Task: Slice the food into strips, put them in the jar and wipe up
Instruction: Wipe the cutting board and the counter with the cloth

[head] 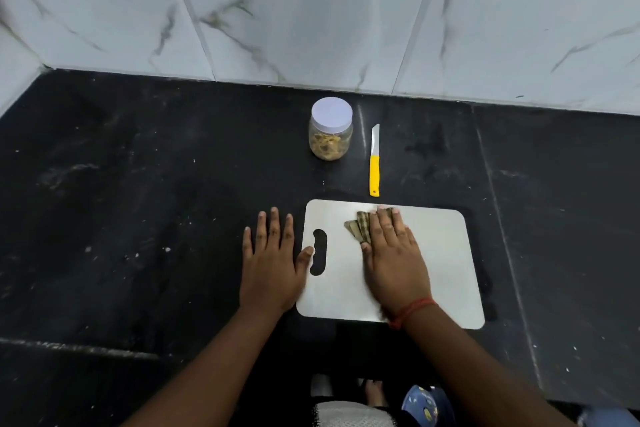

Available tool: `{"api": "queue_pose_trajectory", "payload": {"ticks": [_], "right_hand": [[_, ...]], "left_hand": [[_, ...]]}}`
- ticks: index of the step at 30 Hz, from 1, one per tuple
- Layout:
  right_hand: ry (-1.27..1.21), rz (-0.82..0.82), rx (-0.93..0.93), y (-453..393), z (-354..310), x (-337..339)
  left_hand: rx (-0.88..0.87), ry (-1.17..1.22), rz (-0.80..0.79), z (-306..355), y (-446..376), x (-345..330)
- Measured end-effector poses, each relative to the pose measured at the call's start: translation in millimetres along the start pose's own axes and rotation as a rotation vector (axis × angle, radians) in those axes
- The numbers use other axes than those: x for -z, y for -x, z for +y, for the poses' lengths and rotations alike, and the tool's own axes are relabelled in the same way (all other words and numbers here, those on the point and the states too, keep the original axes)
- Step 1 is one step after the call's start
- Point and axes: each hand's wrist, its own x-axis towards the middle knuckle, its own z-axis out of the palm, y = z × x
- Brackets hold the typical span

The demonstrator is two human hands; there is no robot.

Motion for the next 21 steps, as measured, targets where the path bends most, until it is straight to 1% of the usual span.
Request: {"api": "queue_pose_trajectory", "payload": {"ticks": [1, 3, 4, 5, 7, 8, 9, 11, 12, 13, 14, 15, 16, 18, 19, 21], "right_hand": [[0.012, 0.000, 0.025, 5, 1, 0], [0.061, -0.044, 0.247, 17, 9, -1], [0.073, -0.047, 0.298, 17, 18, 0], [0.059, -0.035, 0.228, 15, 30, 3], [0.000, 0.015, -0.070, 13, 47, 9], [-0.003, 0.025, -0.117, 15, 48, 9], [0.013, 0.016, -0.043, 20, 46, 8], [0.066, -0.029, 0.206, 29, 53, 6], [0.069, -0.032, 0.216, 28, 61, 9], [0.038, -0.018, 0.109, 24, 69, 13], [0.008, 0.007, -0.037, 20, 74, 17], [-0.007, 0.015, -0.125, 21, 76, 19], [0.007, 0.014, -0.090, 25, 74, 18], [0.054, -0.025, 0.157, 36, 76, 16], [0.048, -0.032, 0.193, 37, 81, 17], [0.001, -0.008, 0.042, 31, 92, 24]], "left_hand": [[0.003, -0.003, -0.002, 0, 0, 0], [0.000, -0.009, -0.004, 0, 1, 0], [0.002, -0.014, -0.005, -1, 0, -1], [0.003, -0.020, -0.003, -1, 0, -1], [0.009, -0.031, 0.004, 1, 0, -2], [0.011, -0.035, 0.007, 1, 0, -3], [0.011, -0.036, 0.009, 0, 0, -3], [0.008, -0.032, 0.016, 0, 0, -3], [0.007, -0.033, 0.025, 1, 0, -3], [0.010, -0.039, 0.031, 1, 0, -2], [0.014, -0.046, 0.036, 2, 0, -2], [0.016, -0.050, 0.039, 3, 1, -3], [0.012, -0.050, 0.045, 2, 1, -3], [0.000, -0.053, 0.059, 2, 1, -3], [-0.001, -0.058, 0.064, 2, 1, -2], [0.006, -0.069, 0.082, 6, 2, 0]]}}
